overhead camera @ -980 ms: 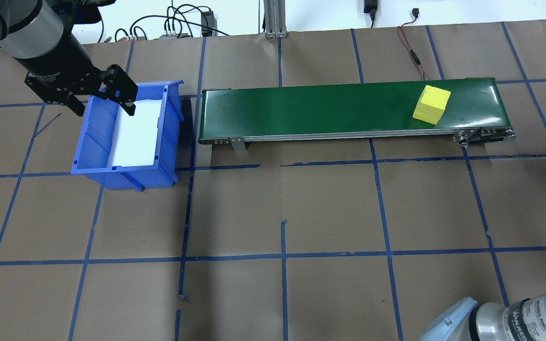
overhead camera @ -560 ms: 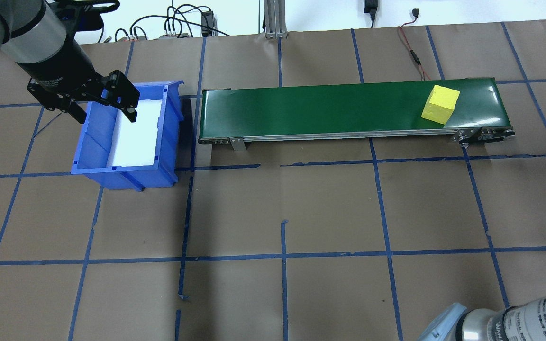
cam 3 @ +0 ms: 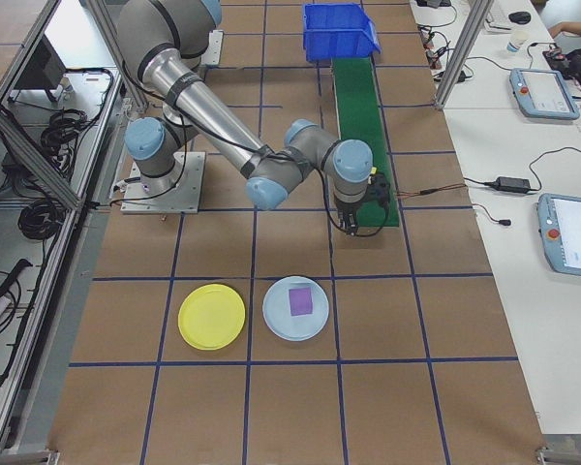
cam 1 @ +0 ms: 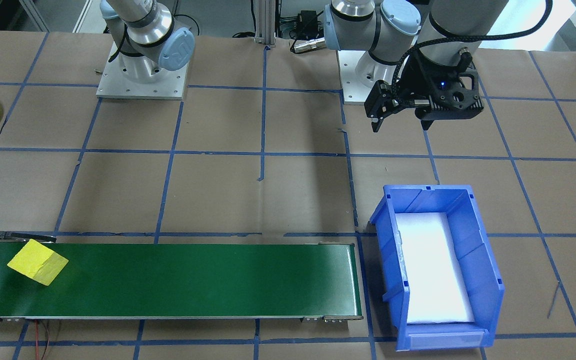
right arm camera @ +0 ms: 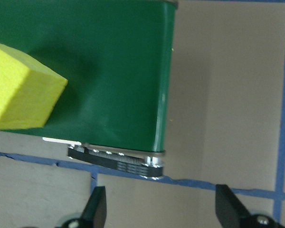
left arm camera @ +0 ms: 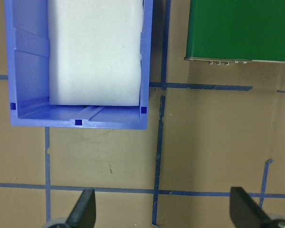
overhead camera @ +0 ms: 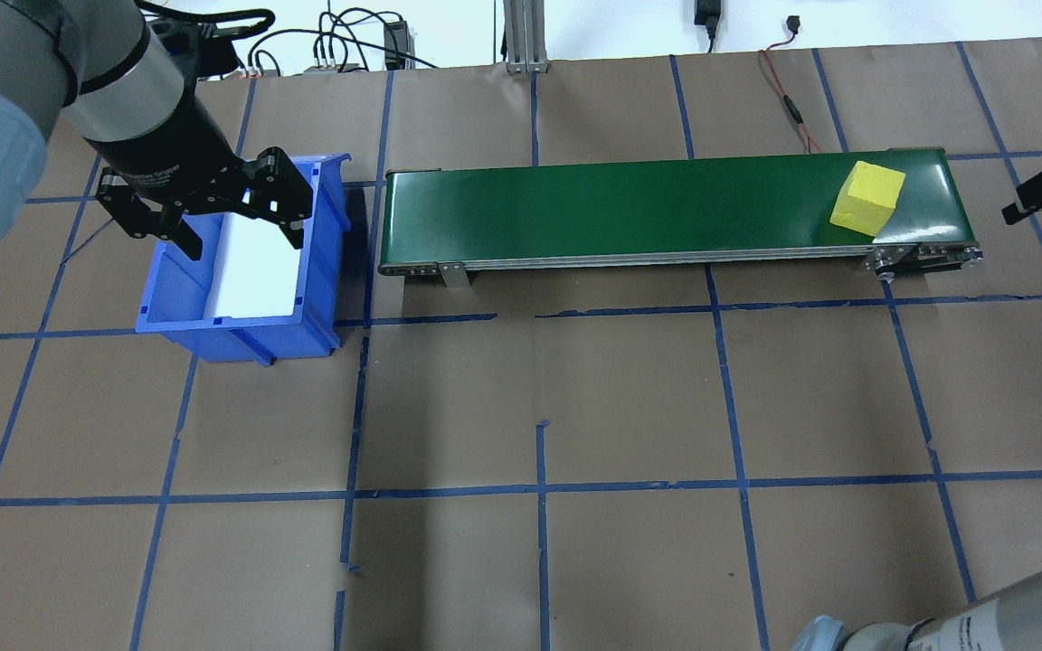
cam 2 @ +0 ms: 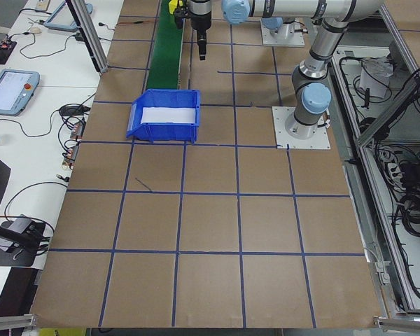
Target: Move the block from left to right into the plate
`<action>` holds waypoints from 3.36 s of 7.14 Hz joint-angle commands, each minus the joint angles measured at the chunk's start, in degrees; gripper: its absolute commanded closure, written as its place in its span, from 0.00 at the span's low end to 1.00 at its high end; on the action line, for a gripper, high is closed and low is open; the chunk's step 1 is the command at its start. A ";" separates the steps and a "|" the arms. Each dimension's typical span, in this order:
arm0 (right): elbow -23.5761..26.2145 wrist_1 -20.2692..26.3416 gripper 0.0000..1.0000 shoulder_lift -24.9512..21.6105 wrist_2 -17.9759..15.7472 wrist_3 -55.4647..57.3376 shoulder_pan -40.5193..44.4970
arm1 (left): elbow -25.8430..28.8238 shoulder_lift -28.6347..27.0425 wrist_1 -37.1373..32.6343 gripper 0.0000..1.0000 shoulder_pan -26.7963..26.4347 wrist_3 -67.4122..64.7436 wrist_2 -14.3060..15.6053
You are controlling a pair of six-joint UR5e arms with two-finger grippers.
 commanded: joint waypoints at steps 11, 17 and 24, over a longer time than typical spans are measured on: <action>-0.75 -7.04 0.21 9.07 13.02 15.30 4.89 | -0.67 0.25 0.88 0.00 0.21 -0.84 4.60; 0.21 -2.75 0.61 0.74 -4.02 6.89 3.24 | -0.75 0.16 0.88 0.00 0.38 -0.75 4.60; 11.65 7.81 0.62 -4.12 -10.46 -23.61 -41.39 | -0.75 -0.19 1.06 0.00 0.30 -0.92 4.52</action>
